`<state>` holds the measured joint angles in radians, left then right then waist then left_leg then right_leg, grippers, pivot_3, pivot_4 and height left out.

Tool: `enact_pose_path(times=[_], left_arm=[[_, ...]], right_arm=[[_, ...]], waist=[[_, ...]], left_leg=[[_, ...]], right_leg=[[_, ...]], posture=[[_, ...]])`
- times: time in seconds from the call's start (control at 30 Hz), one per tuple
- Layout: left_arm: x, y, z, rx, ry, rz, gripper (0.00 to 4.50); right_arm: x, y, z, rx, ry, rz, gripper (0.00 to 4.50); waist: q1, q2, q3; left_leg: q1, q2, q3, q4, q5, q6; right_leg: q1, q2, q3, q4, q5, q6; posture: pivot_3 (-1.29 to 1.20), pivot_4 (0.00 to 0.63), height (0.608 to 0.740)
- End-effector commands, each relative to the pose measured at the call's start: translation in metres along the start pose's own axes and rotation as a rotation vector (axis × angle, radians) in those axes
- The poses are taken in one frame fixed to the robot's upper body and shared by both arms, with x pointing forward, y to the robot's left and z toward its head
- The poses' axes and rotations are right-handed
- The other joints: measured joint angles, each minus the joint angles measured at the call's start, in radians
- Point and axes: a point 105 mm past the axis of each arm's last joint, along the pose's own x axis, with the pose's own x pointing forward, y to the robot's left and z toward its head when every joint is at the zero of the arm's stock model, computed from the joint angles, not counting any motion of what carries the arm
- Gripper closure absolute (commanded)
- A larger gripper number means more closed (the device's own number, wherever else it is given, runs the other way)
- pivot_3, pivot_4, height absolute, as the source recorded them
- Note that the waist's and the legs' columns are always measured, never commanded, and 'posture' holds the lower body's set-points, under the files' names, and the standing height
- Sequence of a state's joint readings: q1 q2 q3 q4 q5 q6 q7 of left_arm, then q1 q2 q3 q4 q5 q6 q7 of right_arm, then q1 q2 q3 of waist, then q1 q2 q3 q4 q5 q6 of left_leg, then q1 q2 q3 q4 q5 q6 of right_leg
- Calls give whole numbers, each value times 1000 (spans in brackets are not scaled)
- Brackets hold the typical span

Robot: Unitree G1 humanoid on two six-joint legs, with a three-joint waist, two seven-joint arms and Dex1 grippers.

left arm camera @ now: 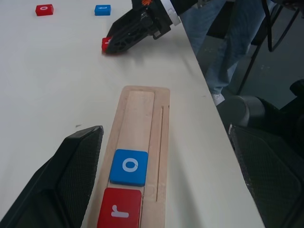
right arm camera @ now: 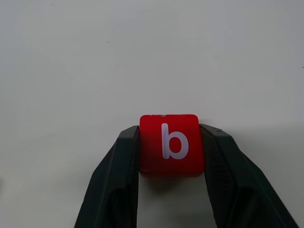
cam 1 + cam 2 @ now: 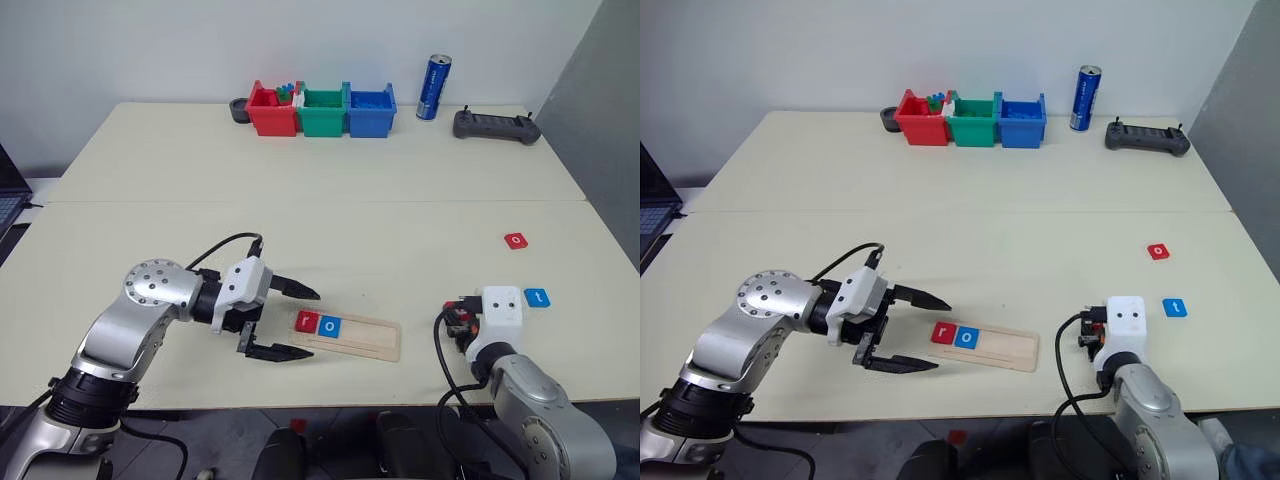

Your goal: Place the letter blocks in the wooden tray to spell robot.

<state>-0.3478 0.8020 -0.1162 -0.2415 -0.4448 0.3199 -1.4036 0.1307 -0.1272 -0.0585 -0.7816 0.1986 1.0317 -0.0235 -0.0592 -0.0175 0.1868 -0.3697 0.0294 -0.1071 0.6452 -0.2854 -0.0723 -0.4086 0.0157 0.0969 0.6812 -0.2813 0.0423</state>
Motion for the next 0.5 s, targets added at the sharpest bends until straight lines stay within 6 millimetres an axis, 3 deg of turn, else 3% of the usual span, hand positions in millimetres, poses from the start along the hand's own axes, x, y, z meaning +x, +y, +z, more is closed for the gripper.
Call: enact_pose_path(times=[0.03,0.2,0.33,0.5], left_arm=[[3,2,15,36,-21,-1,0],[5,3,14,33,-28,7,0],[6,3,10,31,-31,15,0],[6,0,4,32,-31,20,0]], right_arm=[[-5,-3,22,17,-105,-18,1660],[-7,-9,44,-35,-170,3,21],[-6,-8,62,-161,-178,214,21],[-12,-14,64,-401,-64,555,21]], waist=[[0,0,0],[0,0,0],[0,0,0],[1,0,0]], left_leg=[[0,0,0,0,0,0],[0,0,0,0,0,0],[0,0,0,0,0,0],[1,-1,0,0,0,0]], right_leg=[[0,0,0,0,0,0],[0,0,0,0,0,0],[0,0,0,0,1,-1],[2,0,0,-1,1,-2]], posture=[[0,150,740],[0,150,740],[0,150,740],[0,150,740]])
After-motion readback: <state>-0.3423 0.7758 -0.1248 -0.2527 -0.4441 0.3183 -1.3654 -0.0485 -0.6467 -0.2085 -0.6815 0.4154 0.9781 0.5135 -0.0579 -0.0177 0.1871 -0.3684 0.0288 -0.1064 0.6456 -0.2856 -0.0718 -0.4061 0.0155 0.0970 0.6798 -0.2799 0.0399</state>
